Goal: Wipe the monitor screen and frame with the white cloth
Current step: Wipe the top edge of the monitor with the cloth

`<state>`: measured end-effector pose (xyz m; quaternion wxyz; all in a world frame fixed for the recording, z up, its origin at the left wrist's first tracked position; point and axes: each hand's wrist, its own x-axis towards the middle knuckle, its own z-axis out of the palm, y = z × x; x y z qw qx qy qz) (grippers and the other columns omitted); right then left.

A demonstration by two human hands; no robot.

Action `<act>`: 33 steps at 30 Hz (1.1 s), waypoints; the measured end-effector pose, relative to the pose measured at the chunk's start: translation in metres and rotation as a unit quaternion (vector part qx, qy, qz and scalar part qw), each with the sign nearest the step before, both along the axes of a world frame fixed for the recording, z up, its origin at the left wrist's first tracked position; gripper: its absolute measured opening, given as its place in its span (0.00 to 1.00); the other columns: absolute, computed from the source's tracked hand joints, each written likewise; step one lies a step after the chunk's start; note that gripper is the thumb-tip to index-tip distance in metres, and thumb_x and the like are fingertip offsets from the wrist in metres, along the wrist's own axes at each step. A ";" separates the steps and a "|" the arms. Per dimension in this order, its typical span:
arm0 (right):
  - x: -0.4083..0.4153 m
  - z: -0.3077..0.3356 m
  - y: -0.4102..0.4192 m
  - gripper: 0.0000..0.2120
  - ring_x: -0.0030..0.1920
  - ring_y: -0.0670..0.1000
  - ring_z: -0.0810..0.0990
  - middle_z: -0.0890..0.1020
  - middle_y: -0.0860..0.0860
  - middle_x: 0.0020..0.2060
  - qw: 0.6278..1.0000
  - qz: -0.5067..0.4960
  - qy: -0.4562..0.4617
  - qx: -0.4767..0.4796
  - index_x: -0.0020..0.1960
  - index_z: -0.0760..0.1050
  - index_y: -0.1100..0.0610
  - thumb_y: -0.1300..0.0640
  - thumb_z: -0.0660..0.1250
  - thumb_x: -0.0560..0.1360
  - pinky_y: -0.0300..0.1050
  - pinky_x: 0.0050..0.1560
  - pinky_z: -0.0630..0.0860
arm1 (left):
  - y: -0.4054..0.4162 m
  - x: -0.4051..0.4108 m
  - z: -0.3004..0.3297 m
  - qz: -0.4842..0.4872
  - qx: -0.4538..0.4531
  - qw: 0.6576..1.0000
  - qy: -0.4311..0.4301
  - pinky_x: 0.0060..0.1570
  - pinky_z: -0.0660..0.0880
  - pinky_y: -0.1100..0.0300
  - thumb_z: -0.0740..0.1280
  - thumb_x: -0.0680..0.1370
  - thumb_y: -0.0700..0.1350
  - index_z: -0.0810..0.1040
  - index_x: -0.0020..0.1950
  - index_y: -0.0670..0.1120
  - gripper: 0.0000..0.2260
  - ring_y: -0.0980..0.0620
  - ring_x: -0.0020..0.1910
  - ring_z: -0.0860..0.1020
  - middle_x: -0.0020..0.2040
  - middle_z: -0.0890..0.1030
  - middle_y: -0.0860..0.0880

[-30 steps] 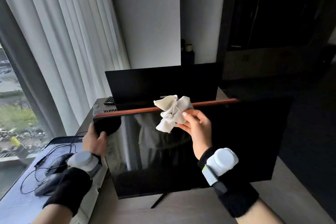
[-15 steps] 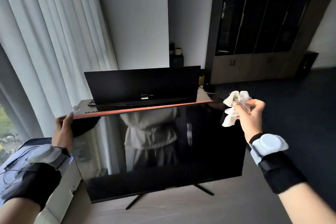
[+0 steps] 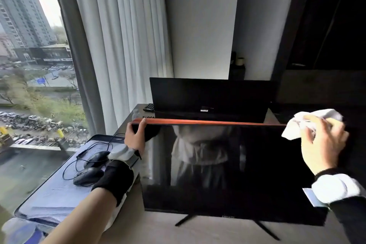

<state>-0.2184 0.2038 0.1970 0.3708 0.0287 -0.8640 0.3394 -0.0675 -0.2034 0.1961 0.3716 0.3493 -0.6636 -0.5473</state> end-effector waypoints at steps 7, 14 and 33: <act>0.055 0.015 -0.165 0.16 0.57 0.59 0.68 0.73 0.53 0.55 0.984 0.122 -0.052 0.119 0.51 0.80 0.46 0.49 0.57 0.70 0.55 0.56 0.63 | -0.028 0.004 -0.009 -0.056 0.005 0.998 0.020 0.56 0.72 0.51 0.67 0.76 0.51 0.76 0.39 0.49 0.09 0.50 0.46 0.77 0.42 0.80 0.47; 0.118 0.006 -0.314 0.10 0.60 0.56 0.68 0.74 0.50 0.56 0.966 0.218 -0.055 0.129 0.53 0.79 0.48 0.52 0.61 0.76 0.52 0.57 0.61 | -0.037 0.012 -0.008 -0.137 -0.003 0.991 0.007 0.54 0.73 0.49 0.64 0.74 0.57 0.80 0.43 0.46 0.15 0.47 0.45 0.80 0.42 0.82 0.46; 0.135 0.043 -0.354 0.20 0.63 0.56 0.64 0.66 0.54 0.62 0.929 0.230 -0.068 0.283 0.58 0.73 0.53 0.45 0.70 0.70 0.52 0.61 0.61 | -0.064 0.021 0.003 -0.152 -0.067 0.986 -0.002 0.48 0.72 0.52 0.61 0.79 0.48 0.78 0.51 0.45 0.10 0.47 0.48 0.77 0.49 0.81 0.43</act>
